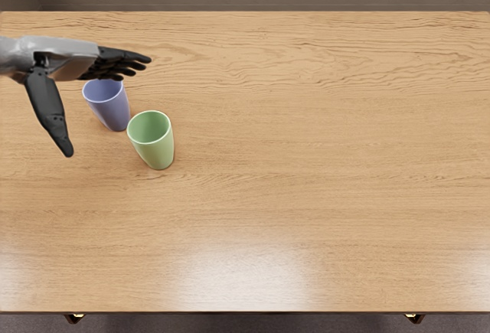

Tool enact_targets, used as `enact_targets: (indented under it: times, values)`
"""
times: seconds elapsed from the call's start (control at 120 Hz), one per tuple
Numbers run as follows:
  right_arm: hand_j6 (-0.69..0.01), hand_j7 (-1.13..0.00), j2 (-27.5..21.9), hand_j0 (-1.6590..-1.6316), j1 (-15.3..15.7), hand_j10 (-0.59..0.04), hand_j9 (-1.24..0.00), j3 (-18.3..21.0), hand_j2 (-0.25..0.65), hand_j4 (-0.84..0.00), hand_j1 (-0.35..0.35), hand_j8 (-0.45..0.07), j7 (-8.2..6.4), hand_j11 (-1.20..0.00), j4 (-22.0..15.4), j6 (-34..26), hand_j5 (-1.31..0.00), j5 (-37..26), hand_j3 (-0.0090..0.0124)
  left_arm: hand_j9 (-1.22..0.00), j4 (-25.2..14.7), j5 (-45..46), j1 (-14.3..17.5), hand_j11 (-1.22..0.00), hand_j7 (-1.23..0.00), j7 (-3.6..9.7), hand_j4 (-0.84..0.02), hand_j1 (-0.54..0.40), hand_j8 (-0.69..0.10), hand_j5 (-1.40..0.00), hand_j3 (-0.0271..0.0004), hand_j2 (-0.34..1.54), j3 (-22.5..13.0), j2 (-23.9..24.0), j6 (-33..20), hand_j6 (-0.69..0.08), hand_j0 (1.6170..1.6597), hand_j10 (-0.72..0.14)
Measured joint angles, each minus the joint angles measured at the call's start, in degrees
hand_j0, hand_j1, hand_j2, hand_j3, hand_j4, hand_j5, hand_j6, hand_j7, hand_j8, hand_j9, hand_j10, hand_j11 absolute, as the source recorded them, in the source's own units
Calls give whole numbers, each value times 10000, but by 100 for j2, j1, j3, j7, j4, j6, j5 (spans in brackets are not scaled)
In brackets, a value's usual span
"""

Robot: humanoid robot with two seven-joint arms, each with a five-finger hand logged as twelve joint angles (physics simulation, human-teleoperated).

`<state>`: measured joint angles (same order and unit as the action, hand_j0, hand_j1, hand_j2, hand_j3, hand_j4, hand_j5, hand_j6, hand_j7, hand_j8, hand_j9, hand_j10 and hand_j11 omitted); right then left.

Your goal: Pick up cup and place in cup with left hand

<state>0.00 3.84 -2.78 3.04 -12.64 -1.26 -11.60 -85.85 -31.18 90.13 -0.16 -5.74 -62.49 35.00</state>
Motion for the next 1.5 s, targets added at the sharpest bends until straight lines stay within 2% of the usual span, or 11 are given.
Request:
enact_targets:
  times: [0.092,0.133,0.167,0.267,0.317,0.417,0.508,0.667,0.967,1.175,1.5]
  values:
    - [-239,-311,0,-16578,1,-239,-311,-24,-49,-239,-3203,-239,-9,-311,1,-8,-311,4,0,-2,-69,-7,12,0,-4,17,-52,3492,-60,-7,0,8,1,119,0,-63,16577,-46]
    - [-238,-311,0,-16578,-4,-238,-311,-31,-49,-239,-3202,-238,-7,-311,3,-10,-311,5,0,-2,-43,-16,122,0,-5,168,-54,3492,-63,-8,0,10,2,399,0,-66,16578,-48]
    - [-238,-311,0,-16579,-7,-238,-311,-35,-49,-239,-3202,-238,-7,-311,5,-11,-311,4,0,-2,19,-75,257,0,-4,491,-51,3491,-59,-7,0,10,7,705,0,-62,16578,-45]
    - [-240,-311,0,-16579,-10,-240,-311,-33,-49,-240,-3203,-240,-6,-311,6,-13,-311,3,0,-1,149,-382,441,0,-4,1749,-43,3490,-50,-6,0,4,87,1310,0,-53,16579,-37]
    - [-241,-311,0,-16580,-7,-240,-311,-30,-48,-240,-3203,-241,-6,-311,7,-14,-311,2,0,-1,178,-616,500,0,-3,2208,-42,3490,-49,-6,0,2,112,1452,-19,-52,16579,-36]
    - [-241,-311,0,-16580,2,-241,-311,-24,-48,-240,-3203,-241,-6,-311,7,-14,-311,1,0,-1,199,-893,589,0,-3,2943,-37,3490,-43,-5,0,0,137,1733,-164,-47,16580,-31]
    - [-240,-311,0,-16580,8,-240,-311,-18,-49,-240,-3203,-240,-5,-311,7,-15,-311,0,0,-1,201,-997,593,0,-3,3279,-36,3491,-42,-5,0,1,146,1786,-230,-46,16580,-30]
    - [-240,-311,0,-16580,14,-239,-311,-13,-49,-240,-3203,-240,-5,-311,8,-15,-311,0,0,-1,10,-1608,434,0,-3,3464,-35,3490,-42,-5,0,3,146,2213,-679,-45,16580,-29]
    - [-240,-311,0,-16581,42,-240,-311,4,-49,-240,-3203,-240,-5,-311,10,-15,-311,0,0,-55,-213,-2569,-224,-54,-56,3513,-69,3442,-75,-58,0,14,135,2737,-1801,-78,16581,-64]
    - [-239,-311,0,-16581,46,-239,-311,5,-49,-240,-3203,-239,-5,-311,16,-15,-311,0,0,-2302,-213,-2863,-658,-2300,-2303,3516,-1802,1377,-1809,-2305,0,367,131,2907,-2209,-1813,16580,-1796]
    - [-240,-311,0,-16581,46,-239,-311,6,-49,-240,-3203,-239,-5,-311,121,-14,-311,0,0,-3069,-165,-3117,-877,-3068,-3070,3516,-2390,672,-2397,-3072,0,490,118,3085,-2416,-2400,16580,-2385]
